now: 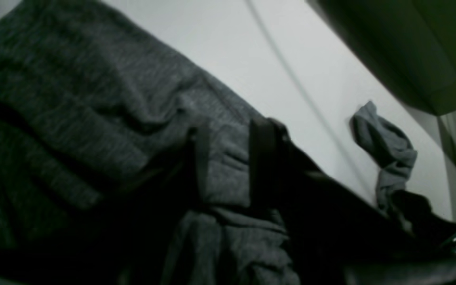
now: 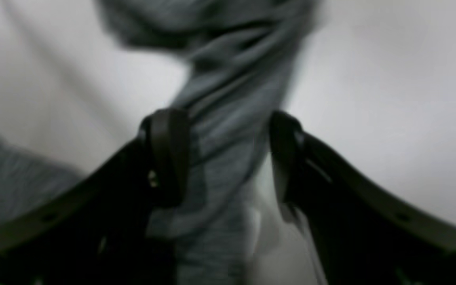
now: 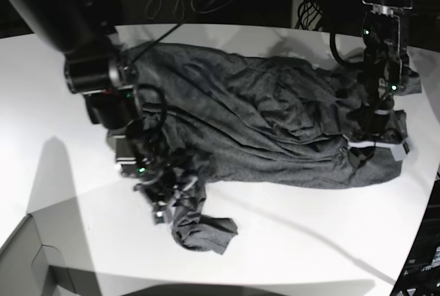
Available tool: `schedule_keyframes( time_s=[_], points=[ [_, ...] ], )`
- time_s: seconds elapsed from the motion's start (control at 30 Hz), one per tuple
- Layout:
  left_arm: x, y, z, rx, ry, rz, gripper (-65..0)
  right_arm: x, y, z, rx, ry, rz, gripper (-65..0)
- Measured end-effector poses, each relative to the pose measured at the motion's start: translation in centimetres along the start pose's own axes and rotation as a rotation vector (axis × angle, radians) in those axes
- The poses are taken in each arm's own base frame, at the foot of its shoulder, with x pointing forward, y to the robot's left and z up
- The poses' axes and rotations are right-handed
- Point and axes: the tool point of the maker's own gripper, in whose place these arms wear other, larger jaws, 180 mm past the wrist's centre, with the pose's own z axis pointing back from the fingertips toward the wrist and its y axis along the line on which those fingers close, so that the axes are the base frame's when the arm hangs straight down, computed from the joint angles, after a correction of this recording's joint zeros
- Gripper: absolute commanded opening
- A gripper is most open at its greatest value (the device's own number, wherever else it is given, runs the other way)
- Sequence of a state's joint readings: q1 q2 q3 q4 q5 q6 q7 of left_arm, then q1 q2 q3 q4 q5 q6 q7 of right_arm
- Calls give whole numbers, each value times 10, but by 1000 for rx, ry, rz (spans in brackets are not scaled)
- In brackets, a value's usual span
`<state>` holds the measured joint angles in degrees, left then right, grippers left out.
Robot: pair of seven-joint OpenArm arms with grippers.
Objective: Layout the t-shirt on the table in an organized manner, then fold the t-shirt properly
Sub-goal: 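Lift the shirt with both grippers and pull it toward the left gripper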
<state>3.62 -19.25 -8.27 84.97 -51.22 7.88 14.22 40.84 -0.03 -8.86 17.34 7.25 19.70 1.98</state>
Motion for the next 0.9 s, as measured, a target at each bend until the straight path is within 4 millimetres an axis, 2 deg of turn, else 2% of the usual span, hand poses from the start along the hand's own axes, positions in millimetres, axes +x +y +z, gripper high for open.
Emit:
schedule_keyframes(
  time_s=[0.13, 0.2, 0.27, 0.33, 0.4, 0.57, 0.63, 0.77, 0.9],
  points=[
    [-1, 1, 1, 2, 2, 0, -479, 0, -6, 1, -11, 6, -1, -323],
    [-1, 1, 1, 2, 1, 0, -479, -4, -6, 2, -11, 3, -3, -360],
    [-1, 1, 1, 2, 2, 0, -479, -6, -5, 3, -9, -7, -5, -469],
    [-2, 1, 1, 2, 3, 0, -479, -8, -5, 3, -8, 2, -8, -635],
    [-1, 0, 0, 1, 2, 0, -479, -9, -4, 3, -8, 4, -8, -650],
    [-1, 0, 0, 0, 3, 0, -479, -7, 12, -1, 26, 8, -2, -650],
    [0, 0, 0, -1, 0, 0, -479, 3, 24, 0, 70, -16, 20, -650],
    [0, -2, -1, -4, 0, 1, -479, 32, 73, 8, 216, -123, 98, -650],
    [0, -1, -1, -1, -1, 0, -479, 24, 141, 36, 393, -143, 294, -650]
  ],
)
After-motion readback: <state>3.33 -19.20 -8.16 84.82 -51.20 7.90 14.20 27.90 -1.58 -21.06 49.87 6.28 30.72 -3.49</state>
